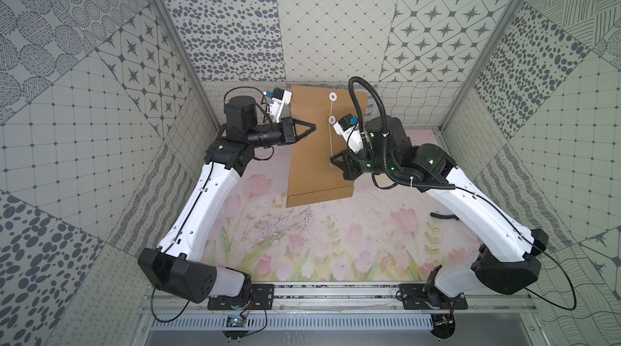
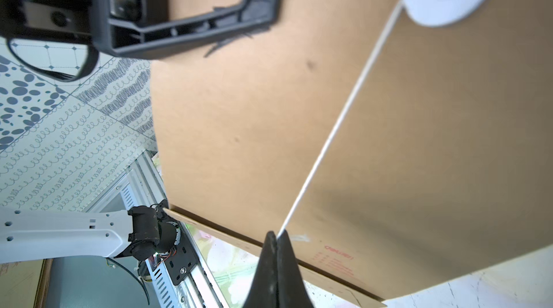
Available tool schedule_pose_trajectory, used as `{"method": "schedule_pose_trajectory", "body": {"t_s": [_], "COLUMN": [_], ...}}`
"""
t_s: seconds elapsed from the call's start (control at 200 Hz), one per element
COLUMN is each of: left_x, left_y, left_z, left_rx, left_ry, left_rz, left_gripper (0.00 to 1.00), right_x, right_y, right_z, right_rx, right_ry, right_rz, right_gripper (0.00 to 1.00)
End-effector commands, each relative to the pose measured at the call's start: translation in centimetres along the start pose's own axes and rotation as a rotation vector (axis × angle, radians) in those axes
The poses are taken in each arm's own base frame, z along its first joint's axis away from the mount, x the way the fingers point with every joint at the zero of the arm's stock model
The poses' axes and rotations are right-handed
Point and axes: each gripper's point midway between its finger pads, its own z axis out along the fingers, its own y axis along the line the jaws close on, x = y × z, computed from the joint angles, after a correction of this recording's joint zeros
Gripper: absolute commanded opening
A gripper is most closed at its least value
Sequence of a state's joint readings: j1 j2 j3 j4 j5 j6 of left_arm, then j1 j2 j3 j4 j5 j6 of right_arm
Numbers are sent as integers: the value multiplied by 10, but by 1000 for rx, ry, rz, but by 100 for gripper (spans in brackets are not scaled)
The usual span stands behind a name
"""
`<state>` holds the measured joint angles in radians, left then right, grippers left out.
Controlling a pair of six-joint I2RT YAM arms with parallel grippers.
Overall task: Close the mouth of the file bag
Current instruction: Close the file bag.
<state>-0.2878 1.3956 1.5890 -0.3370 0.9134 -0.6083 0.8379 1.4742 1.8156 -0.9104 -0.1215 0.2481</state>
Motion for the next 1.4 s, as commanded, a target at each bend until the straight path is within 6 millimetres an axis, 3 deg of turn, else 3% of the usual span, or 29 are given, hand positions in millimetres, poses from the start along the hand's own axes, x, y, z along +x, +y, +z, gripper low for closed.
{"method": "schedule_pose_trajectory", "body": {"t_s": [0.0,0.54,0.956,1.396], "left_x": [-15,-9,5,16], "left_y": [-6,-39,-34,-25], "left_z": [-5,-11,-11,-10], "left_rx": [-6,131,125,101], "left_ry": [-51,-19,31,76], "left_rz": [60,83,85,88], "left_gripper": [0,0,0,0], "right_x": [-4,0,-7,-40], "right_y": [-2,-42,-85,-108], "right_z": [-13,9,5,-11], "right_rx": [-21,-14,155,296], "right_ry": [-45,-51,-46,-101], "right_rz": [30,149,119,57], "right_gripper": [0,0,0,0]}}
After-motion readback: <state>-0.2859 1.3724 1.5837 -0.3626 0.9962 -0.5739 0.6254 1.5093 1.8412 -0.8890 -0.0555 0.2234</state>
